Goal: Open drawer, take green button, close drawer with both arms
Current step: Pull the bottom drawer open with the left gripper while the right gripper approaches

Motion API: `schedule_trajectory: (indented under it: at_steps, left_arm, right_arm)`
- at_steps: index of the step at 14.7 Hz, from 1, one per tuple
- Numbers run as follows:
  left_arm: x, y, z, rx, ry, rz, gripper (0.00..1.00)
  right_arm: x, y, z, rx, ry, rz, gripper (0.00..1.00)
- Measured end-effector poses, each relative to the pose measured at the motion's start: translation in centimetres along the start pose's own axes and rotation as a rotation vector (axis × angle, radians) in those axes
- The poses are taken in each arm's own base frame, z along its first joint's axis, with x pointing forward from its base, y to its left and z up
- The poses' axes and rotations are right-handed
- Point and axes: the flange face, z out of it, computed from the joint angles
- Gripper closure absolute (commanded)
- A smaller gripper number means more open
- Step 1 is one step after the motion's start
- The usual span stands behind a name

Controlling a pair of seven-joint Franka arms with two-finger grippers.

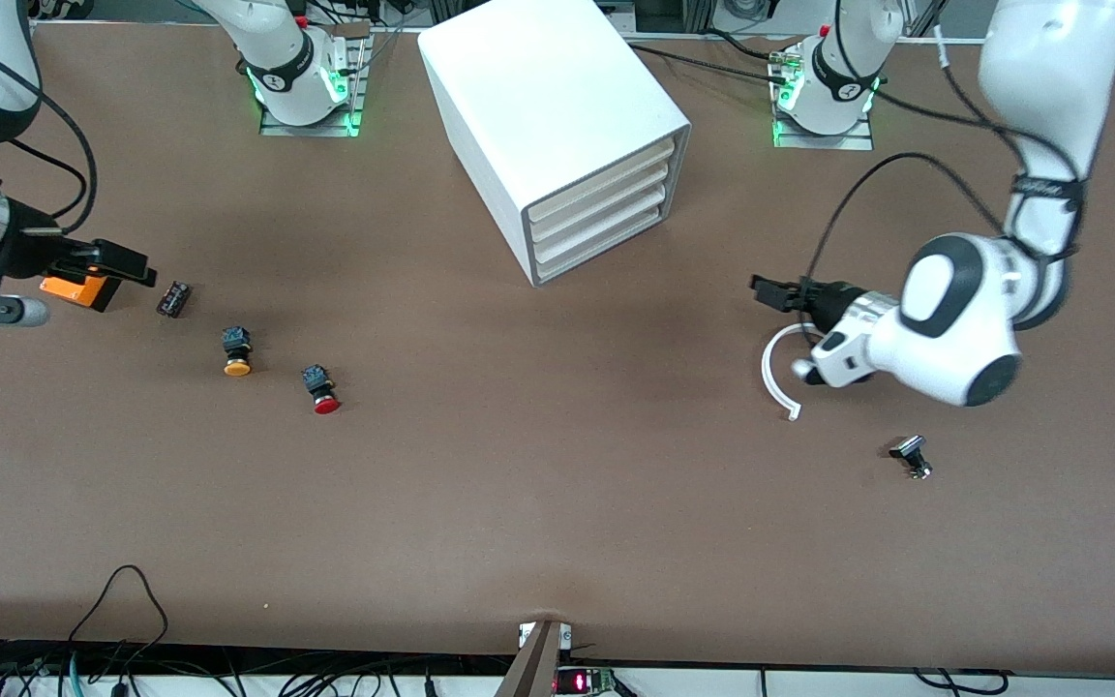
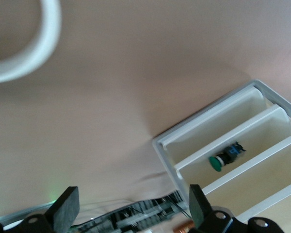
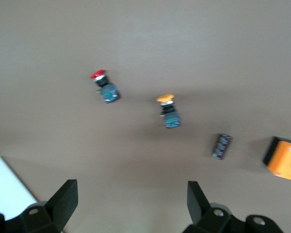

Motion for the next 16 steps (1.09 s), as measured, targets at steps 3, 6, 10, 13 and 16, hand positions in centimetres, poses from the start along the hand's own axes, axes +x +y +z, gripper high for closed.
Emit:
schedule_trajectory:
  at_steps: [3, 6, 10, 13, 16]
  left_arm:
    - [1.5, 2.4, 9.4, -0.065, -0.067, 0.062, 0.00]
    - [1.0, 4.9, 17.3, -0.103, -0.067, 0.119, 0.00]
    - [-1.0, 7.4, 22.2, -0.125, -0.114, 0.158, 0.06]
    - [-1.4, 7.3, 23.2, -0.119, -0.122, 0.161, 1.00]
    - [-1.2, 6.4, 23.1, -0.126, -0.107, 0.195, 1.00]
  right_arm:
    - [1.1, -3.2, 2.1, 0.003, -0.011, -0.048, 0.00]
    - [2.0, -6.8, 5.4, -0.012, -0.053, -0.104, 0.00]
    - [2.9, -12.7, 9.0, -0.030, -0.032, -0.196, 0.00]
    - [3.4, -16.6, 10.0, -0.033, 0.024, -0.256, 0.00]
    - [4.0, -19.0, 11.3, -0.035, 0.066, -0.292, 0.00]
